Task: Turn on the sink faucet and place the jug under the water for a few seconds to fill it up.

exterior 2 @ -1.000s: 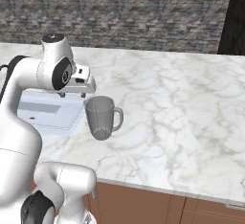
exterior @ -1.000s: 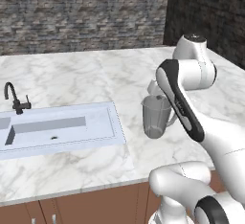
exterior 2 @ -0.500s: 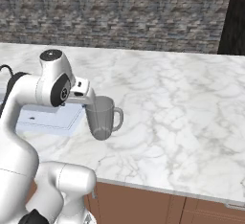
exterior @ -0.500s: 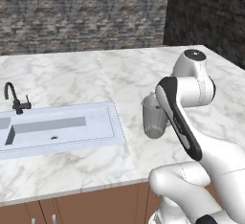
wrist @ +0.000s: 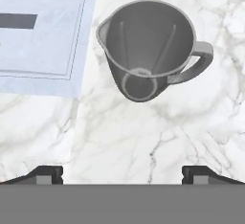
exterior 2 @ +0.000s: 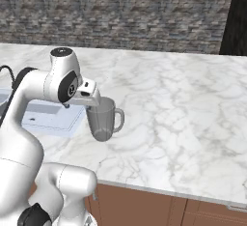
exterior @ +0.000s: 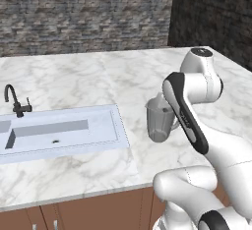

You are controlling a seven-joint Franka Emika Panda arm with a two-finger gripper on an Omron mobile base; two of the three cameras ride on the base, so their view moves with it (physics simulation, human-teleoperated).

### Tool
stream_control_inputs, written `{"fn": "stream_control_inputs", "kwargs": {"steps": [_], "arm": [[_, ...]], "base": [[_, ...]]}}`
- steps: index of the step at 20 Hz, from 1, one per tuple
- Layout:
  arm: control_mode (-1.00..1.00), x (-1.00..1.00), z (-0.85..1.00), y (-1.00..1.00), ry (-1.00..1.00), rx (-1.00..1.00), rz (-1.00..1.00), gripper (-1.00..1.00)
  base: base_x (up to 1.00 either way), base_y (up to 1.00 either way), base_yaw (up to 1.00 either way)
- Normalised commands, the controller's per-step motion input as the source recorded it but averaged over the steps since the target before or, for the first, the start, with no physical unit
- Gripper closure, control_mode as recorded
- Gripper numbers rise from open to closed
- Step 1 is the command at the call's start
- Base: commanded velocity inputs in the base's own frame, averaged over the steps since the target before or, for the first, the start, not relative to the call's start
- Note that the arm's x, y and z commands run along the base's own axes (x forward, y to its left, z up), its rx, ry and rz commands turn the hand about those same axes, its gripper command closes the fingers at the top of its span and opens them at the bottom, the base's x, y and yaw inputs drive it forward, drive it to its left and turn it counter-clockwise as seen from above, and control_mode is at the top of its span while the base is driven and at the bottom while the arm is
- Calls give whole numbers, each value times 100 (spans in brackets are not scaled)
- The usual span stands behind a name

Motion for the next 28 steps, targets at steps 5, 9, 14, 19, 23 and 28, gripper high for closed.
{"fn": "stream_control_inputs", "kwargs": {"steps": [5,9,14,19,23,28], "arm": [[-100,-18,-6,2,1,0,0,-100],[100,-8,-1,12,0,0,0,-100],[100,0,0,0,0,0,0,-100],[100,0,0,0,0,0,0,-100],[100,0,0,0,0,0,0,-100],[100,0,0,0,0,0,0,-100]], "base": [[0,0,0],[-2,35,0],[0,100,-2],[0,71,0],[0,33,0],[2,1,1]]}}
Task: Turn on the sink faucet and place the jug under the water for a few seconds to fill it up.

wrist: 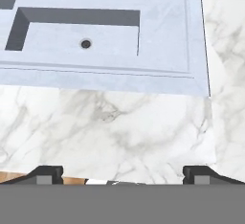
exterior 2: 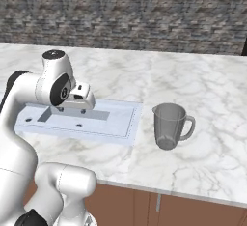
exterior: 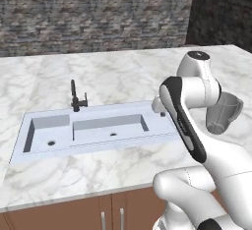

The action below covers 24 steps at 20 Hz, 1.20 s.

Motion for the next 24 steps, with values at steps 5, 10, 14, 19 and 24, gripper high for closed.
{"fn": "stream_control_inputs", "kwargs": {"steps": [5,10,14,19,24], "arm": [[100,0,0,0,0,0,0,-100],[100,0,0,0,0,0,0,-100],[100,0,0,0,0,0,0,-100],[-100,6,-11,0,-6,0,5,-100],[-100,79,-27,5,-28,8,34,-100]], "base": [[2,31,0],[11,0,0],[14,0,0],[3,0,1],[0,0,0]]}}
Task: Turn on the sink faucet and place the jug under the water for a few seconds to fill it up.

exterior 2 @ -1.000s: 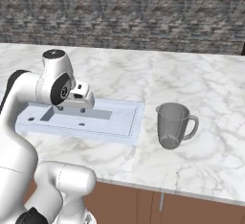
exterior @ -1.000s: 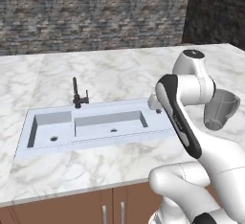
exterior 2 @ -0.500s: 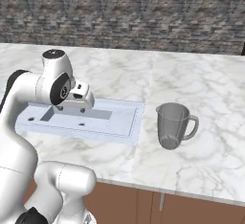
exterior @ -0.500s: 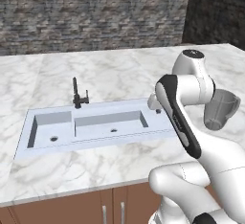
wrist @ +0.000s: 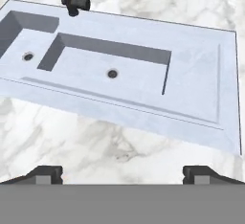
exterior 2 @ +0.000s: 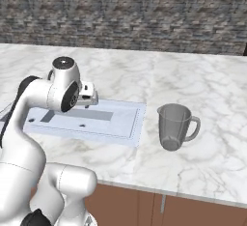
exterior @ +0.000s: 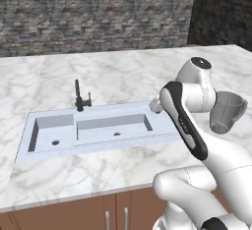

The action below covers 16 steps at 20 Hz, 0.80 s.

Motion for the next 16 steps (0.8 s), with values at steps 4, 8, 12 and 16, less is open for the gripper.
{"fn": "stream_control_inputs", "kwargs": {"steps": [4,8,12,16], "arm": [[-100,100,-1,13,-33,19,53,-100],[-100,97,-10,44,-17,15,42,-100],[-100,74,-25,71,-5,11,26,-100],[-100,58,-27,67,0,5,21,-100]], "base": [[0,0,0],[0,0,0],[0,0,0],[0,0,0]]}}
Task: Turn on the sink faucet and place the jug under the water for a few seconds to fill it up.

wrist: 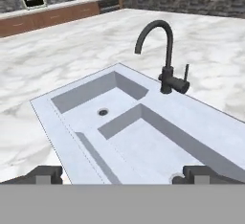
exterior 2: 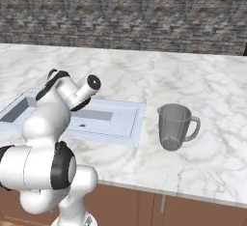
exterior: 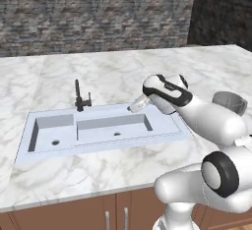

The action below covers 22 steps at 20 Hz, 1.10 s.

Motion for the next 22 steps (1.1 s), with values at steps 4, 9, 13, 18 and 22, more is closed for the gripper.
{"fn": "stream_control_inputs", "kwargs": {"steps": [4,9,13,18,22], "arm": [[-100,17,-27,7,0,1,33,-100],[-100,43,-32,13,-9,0,28,-100],[-100,47,-3,42,-10,3,12,-100],[-100,44,-3,43,-14,2,8,-100],[-100,44,-5,30,-8,0,2,-100]], "base": [[0,0,0],[0,0,0],[0,0,0],[0,0,0],[0,0,0]]}}
